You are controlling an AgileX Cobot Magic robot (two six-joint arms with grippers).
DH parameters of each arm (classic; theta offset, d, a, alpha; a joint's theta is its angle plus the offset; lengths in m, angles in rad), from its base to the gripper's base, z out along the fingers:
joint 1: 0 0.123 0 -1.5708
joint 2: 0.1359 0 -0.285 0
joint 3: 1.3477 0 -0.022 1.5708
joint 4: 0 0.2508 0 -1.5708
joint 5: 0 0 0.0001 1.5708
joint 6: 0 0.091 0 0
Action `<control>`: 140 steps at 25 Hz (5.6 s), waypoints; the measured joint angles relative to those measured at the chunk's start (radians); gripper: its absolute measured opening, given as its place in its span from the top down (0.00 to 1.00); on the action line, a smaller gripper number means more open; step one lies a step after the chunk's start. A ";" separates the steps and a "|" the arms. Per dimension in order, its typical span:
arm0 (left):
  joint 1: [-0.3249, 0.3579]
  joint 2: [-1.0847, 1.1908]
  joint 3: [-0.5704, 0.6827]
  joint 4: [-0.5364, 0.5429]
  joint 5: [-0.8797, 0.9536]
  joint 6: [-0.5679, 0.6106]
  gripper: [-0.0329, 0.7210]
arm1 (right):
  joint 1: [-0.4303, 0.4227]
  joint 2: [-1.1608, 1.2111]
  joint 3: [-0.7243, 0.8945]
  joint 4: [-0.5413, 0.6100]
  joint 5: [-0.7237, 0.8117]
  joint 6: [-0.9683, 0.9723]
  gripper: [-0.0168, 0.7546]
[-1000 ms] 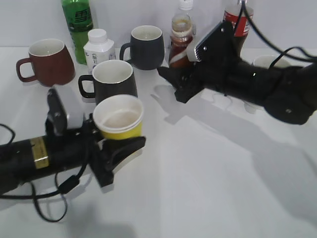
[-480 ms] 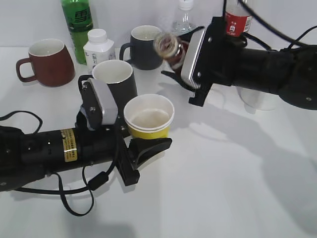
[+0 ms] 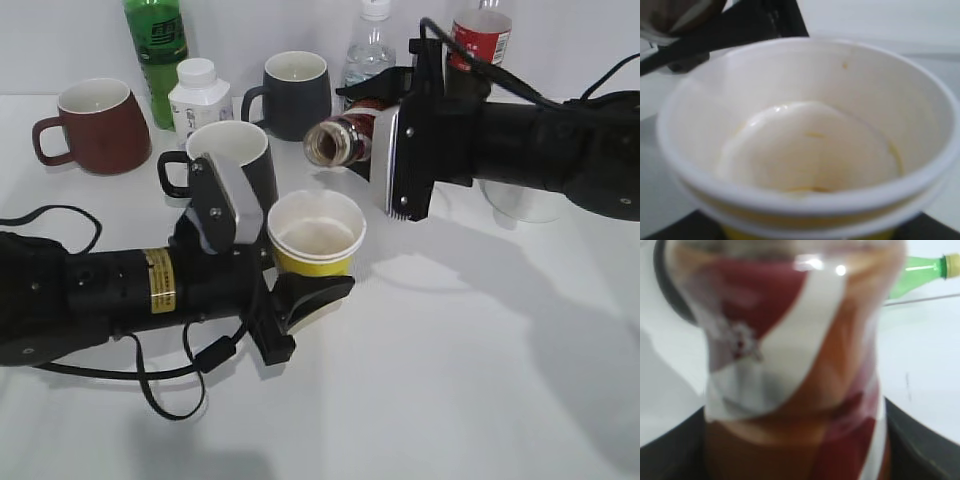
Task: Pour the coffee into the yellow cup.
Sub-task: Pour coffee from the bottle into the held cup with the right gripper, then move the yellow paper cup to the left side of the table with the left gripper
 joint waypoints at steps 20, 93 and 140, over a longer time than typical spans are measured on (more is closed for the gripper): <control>-0.005 0.000 -0.008 0.069 -0.014 -0.003 0.44 | 0.000 0.000 0.000 0.000 0.031 -0.220 0.33; -0.005 0.000 0.021 0.061 -0.045 -0.003 0.45 | 0.000 -0.003 0.000 0.006 0.024 -0.368 0.33; 0.531 -0.351 0.220 -0.232 0.081 -0.003 0.45 | 0.001 0.173 0.000 0.424 -0.168 0.822 0.33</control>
